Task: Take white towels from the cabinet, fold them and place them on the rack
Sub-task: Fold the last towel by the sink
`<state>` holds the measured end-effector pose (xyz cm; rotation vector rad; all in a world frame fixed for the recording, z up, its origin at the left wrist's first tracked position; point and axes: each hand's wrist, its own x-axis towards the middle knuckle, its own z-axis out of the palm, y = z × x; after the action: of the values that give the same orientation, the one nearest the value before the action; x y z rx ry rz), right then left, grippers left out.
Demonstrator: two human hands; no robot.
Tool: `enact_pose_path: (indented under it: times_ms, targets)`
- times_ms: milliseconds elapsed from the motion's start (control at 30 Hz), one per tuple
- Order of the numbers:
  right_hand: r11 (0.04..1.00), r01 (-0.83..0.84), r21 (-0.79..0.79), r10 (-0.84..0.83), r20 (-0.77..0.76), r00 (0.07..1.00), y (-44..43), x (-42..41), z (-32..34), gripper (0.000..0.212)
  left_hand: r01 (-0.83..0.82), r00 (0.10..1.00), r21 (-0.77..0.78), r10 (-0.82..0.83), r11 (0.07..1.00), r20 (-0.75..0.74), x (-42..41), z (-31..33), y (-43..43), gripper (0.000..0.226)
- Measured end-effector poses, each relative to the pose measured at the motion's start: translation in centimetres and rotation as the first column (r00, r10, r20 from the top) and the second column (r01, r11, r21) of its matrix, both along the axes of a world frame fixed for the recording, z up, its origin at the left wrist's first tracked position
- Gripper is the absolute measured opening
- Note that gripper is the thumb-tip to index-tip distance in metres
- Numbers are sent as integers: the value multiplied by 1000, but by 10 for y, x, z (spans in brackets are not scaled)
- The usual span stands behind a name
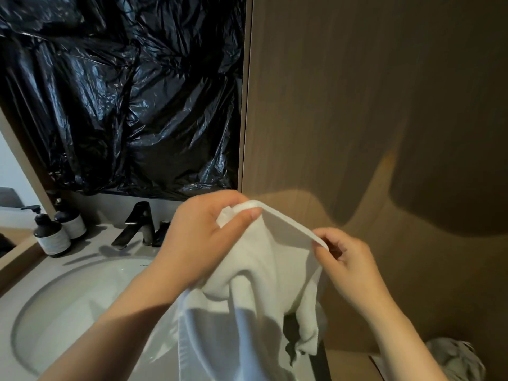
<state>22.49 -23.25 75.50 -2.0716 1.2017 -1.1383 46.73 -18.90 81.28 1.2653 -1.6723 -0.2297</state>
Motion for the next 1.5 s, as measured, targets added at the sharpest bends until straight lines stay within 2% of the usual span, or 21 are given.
enact_pose_path:
  times_ms: [133, 233, 300, 367, 467, 533, 633, 733, 833, 933, 1033, 1133, 1200, 1333, 1433, 1500]
  targets:
    - [995, 92, 47, -97, 114, 989, -3, -16, -2, 22, -152, 988, -3, 152, 988, 12, 22, 2, -6, 12]
    - [987, 130, -95, -109, 197, 974, 0, -12, 21, 22, -253, 967, 10, 252, 968, 43, 35, -2, -13, 17]
    - [972, 104, -212, -52, 240, 970, 7, 3, 35, 22, -320, 944, 24, 316, 947, 95, 40, -8, -18, 18]
    - [967, 68, -245, -30, 155, 987, 11, 18, 40, 24, -402, 902, 55, 385, 914, 193, 42, -16, -23, 21]
    - [983, 87, -163, -97, -52, 994, 8, 28, 34, 27, -453, 857, 139, 388, 880, 339, 38, -29, -19, 34]
    - [986, 80, -148, -97, -113, 989, 7, 29, 31, 25, -339, 906, 82, 302, 937, 297, 27, -36, -8, 39]
    - [979, 29, -201, -58, -139, 989, 9, 36, 32, 26, -67, 994, 26, 64, 997, 90, 3, -36, 3, 43]
    - [968, -49, -245, 22, -113, 993, 12, 44, 36, 25, 98, 995, 81, -100, 992, 12, -13, -31, 1, 45]
    - [967, -90, -238, 75, -71, 995, 15, 45, 39, 24, 166, 986, 141, -164, 976, -23, -17, -32, -2, 33]
    - [975, -99, -200, 86, -72, 994, 17, 42, 36, 24, 156, 988, 133, -152, 979, -40, -17, -35, -2, 6]
    - [979, -105, -177, 96, -60, 994, 16, 38, 34, 17, 113, 990, 78, -106, 991, -95, -15, -37, -3, 15]
    - [987, -78, -140, 61, -117, 991, 12, 28, 22, 11, 46, 992, 16, -43, 999, -118, -14, -35, -6, 16]
    - [993, -40, -107, 24, -143, 989, 7, 16, 10, 19, -1, 991, 0, 1, 1000, -133, -10, -35, -9, 16]
    - [1000, 5, 3, -5, -95, 995, 6, -1, -6, 40, -82, 987, 5, 82, 997, -135, 1, -38, -14, 16]
    - [997, 56, 46, -53, -65, 996, 2, -12, -11, 38, -173, 976, 30, 175, 985, -129, 12, -42, -18, 20]
    - [995, 74, 66, -71, -55, 996, -2, -17, -11, 30, -226, 966, 57, 231, 972, -115, 17, -47, -21, 20]
